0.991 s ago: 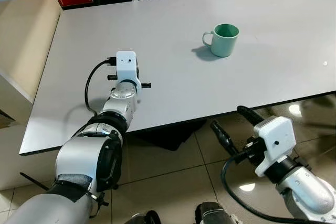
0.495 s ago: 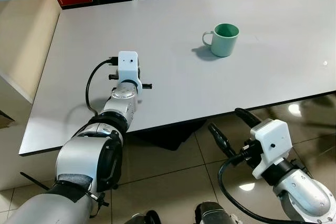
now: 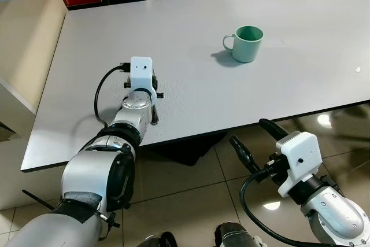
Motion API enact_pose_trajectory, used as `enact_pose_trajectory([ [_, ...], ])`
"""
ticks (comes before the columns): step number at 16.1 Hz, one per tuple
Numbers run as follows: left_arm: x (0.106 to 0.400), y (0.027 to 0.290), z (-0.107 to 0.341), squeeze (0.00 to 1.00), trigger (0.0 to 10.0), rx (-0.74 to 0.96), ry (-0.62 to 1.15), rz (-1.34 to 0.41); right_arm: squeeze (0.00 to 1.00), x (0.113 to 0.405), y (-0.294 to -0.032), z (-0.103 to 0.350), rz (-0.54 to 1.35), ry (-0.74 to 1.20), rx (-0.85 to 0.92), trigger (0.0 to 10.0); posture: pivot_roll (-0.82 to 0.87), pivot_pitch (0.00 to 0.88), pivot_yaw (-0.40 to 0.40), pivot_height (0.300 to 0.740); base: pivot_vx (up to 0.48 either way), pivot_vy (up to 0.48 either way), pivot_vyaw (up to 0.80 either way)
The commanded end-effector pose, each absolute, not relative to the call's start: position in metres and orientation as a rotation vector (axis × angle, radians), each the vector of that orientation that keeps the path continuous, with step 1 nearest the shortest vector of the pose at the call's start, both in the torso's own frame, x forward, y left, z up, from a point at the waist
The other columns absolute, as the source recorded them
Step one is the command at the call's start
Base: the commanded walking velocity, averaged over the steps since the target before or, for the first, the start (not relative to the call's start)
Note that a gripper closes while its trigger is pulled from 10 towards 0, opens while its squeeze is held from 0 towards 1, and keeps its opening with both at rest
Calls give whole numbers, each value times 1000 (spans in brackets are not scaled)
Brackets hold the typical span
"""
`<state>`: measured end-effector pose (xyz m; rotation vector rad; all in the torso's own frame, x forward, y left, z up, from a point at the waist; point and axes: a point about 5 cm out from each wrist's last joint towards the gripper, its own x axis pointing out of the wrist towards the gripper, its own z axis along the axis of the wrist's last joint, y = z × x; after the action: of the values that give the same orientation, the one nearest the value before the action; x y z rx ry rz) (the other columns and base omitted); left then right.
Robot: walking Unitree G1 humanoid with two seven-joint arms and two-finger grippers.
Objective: Setting the table
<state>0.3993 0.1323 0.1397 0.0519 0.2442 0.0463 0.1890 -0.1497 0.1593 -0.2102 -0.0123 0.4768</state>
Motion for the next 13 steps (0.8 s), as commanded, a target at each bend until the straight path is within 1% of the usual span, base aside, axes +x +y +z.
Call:
enact_pose_trajectory([
  [1,399,135,139,1000,10000,64,255,55,0,188,-149,160,477,-17,-211,10000,-457,132,98,740,0,0,0],
  [2,400,135,140,757,10000,65,252,57,0,188,-149,160,477,-18,-211,10000,-456,132,98,740,0,0,0],
  [3,400,135,141,0,10000,63,249,58,0,189,-149,159,477,-19,-214,10000,-454,131,97,740,0,0,0],
  [7,402,131,149,0,10000,55,194,48,0,195,-149,156,463,-27,-218,10000,-426,112,100,740,0,0,0],
  [9,406,128,166,0,10000,68,81,27,0,200,-146,154,459,-38,-206,10000,-379,84,100,740,0,0,0],
  [11,409,131,178,0,10000,47,26,22,0,205,-145,154,476,-53,-201,10000,-359,66,97,740,0,0,0],
  [13,412,138,196,0,10000,6,-68,25,0,209,-145,153,479,-61,-200,10000,-340,51,93,740,0,0,0],
])
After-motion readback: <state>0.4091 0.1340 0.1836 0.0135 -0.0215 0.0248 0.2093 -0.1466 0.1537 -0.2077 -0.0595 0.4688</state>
